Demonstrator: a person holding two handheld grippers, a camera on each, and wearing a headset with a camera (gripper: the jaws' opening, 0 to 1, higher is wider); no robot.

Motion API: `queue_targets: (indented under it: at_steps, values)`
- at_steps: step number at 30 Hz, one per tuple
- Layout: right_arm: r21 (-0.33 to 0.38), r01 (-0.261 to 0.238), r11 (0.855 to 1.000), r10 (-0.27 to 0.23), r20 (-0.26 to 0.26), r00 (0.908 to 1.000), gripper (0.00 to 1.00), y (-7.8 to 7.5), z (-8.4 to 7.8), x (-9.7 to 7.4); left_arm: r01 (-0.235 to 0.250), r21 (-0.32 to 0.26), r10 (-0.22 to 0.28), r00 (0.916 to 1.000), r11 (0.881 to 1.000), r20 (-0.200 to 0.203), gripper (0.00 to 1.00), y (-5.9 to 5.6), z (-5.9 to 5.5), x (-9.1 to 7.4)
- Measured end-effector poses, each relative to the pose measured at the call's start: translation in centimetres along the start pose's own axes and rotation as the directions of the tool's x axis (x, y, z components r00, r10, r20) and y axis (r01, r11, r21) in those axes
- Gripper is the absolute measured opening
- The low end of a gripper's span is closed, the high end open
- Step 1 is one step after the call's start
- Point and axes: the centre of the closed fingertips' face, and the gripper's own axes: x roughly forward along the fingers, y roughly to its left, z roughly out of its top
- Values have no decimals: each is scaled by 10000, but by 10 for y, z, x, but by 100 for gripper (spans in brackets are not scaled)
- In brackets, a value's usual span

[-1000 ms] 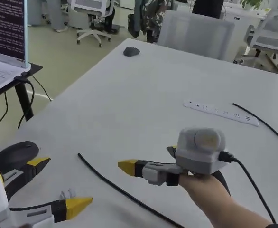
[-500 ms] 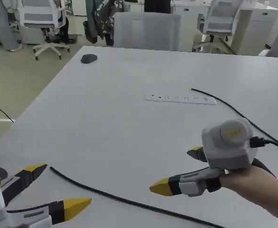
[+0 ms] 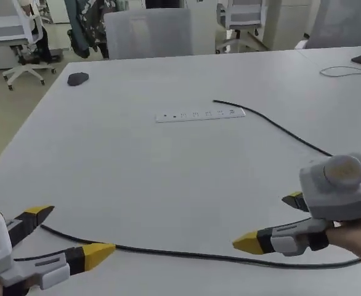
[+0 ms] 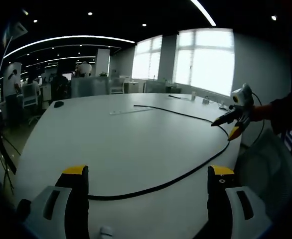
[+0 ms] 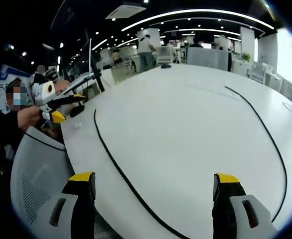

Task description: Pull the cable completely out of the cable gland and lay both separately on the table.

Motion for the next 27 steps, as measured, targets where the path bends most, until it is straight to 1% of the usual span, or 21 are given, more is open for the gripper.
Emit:
queue_targets:
  at_steps: [2,4,5,6,7,9,12,15,17,18,19,21,22,24,27]
  values:
    - [-32,93,10000,-93,31,10000,99,-3,-5,-3,-31,25,31,9999,10000,-139,99,-1,-3,-2]
    - [13,115,9999,-115,9,9999,99,-4,-10,-3,-102,-123,101,9999,9999,-122,99,-1,-3,-3]
    - [93,132,9999,-132,-37,9999,99,-4,-12,-2,-65,-483,67,10000,9988,53,99,-2,-1,-2]
    - [187,156,9997,-155,-98,9998,99,-3,-14,-1,-31,-765,40,9999,9971,124,99,-3,0,-2]
    - [258,204,9995,-202,-112,9997,99,-3,-15,1,-107,-743,106,9999,9972,-20,99,-2,-2,-1]
    - [490,350,9982,-341,-197,9992,99,-4,-16,2,-158,-579,147,9997,9982,-189,99,-2,-2,0]
    - [611,522,9968,-516,-124,9986,99,-7,-14,1,-94,-632,70,9992,9980,-395,99,-6,0,1]
    - [624,581,9964,-575,-111,9983,99,-9,-12,1,-155,-630,133,9993,9979,-362,99,-6,6,2]
    - [689,526,9962,-518,-126,9986,99,-8,-11,1,-212,-590,192,9993,9980,-334,99,-4,9,3]
    - [707,529,9961,-520,-148,9985,99,-8,-10,1,-217,-569,197,9991,9981,-367,99,-6,10,3]
    - [687,517,9963,-508,-152,9986,99,-8,-10,1,-233,-485,211,9988,9986,-449,99,-7,9,3]
    - [617,535,9967,-525,-172,9985,99,-8,-10,1,-233,-438,210,9984,9988,-528,99,-4,7,4]
    - [506,561,9971,-550,-219,9982,99,-9,-10,1,-216,-495,188,9983,9985,-558,99,-5,6,4]
    - [332,524,9981,-516,-251,9984,99,-7,-11,1,-181,-914,131,9984,9956,-546,99,-6,5,4]
    - [147,507,9986,-502,-365,9981,99,-4,-12,1,-273,-787,222,9976,9965,-649,99,-3,2,3]
